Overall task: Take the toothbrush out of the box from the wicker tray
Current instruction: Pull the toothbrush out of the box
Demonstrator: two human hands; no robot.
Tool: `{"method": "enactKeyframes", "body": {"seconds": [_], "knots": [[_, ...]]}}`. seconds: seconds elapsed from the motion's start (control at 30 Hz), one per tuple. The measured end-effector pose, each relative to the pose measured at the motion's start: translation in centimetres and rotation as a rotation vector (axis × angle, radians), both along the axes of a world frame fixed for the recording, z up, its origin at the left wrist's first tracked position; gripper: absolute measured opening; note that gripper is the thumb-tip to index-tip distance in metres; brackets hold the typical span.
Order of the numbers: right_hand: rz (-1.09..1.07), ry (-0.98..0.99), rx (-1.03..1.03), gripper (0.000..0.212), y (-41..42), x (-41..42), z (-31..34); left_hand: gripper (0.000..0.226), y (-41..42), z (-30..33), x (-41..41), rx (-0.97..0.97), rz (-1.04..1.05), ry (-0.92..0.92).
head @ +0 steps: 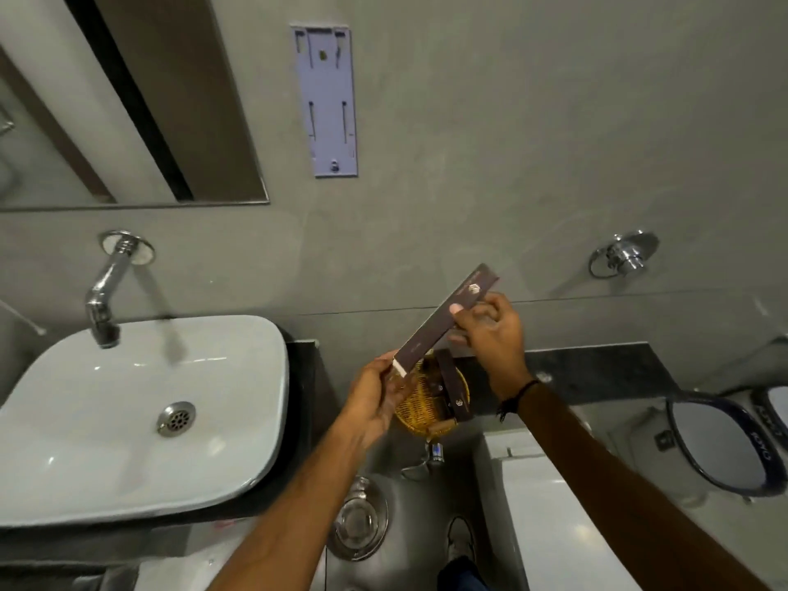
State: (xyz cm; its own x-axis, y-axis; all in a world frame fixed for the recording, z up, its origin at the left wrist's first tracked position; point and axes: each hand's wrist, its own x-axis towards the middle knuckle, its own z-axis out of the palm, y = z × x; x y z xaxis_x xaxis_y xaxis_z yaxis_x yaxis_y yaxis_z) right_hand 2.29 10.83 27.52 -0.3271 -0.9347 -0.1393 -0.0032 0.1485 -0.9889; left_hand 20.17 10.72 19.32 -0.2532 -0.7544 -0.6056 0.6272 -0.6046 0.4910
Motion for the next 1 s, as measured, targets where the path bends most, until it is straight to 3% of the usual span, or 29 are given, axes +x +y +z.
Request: {"method": "enactKeyframes", "body": {"seconds": [0.1, 0.23, 0.33, 0.43, 0.6, 0.73, 0.87, 1.0], "knots": [[0.169, 0.429, -0.161, 0.036, 1.1, 3.0, 2.4, 0.029, 0.0, 0.6, -0.2, 0.172, 0.097, 0.166], [0.195, 0.529, -0.245, 0.035, 1.3, 4.6, 4.2, 0.033, 0.1, 0.8, 0.3, 0.231, 0.191, 0.183], [0.096, 0.391, -0.258, 0.037, 0.6, 4.3, 4.6, 0.03, 0.3, 0.6, 1.1, 0.224, 0.184, 0.11], [-0.027, 0.217, -0.24, 0.038, -0.6, 3.2, 4.7, 0.036, 0.1, 0.2, 1.9, 0.158, 0.11, -0.116], [-0.325, -0.117, -0.188, 0.018, -3.6, -0.9, 5.1, 0.04, -1.2, -0.3, 3.2, 0.076, 0.206, -0.431], [-0.331, -0.305, 0.069, 0.02, -4.4, -2.9, 2.1, 0.04, -2.4, -1.0, 5.0, 0.055, 0.253, -0.537], [-0.017, -0.452, 0.526, 0.029, -2.5, -1.0, -3.9, 0.04, -2.8, -1.4, 5.9, 0.026, 0.227, -0.638], [0.354, -0.194, 0.786, 0.032, -0.5, 2.1, -8.3, 0.043, -2.9, -1.8, 6.3, 0.0, 0.207, -0.687]]}}
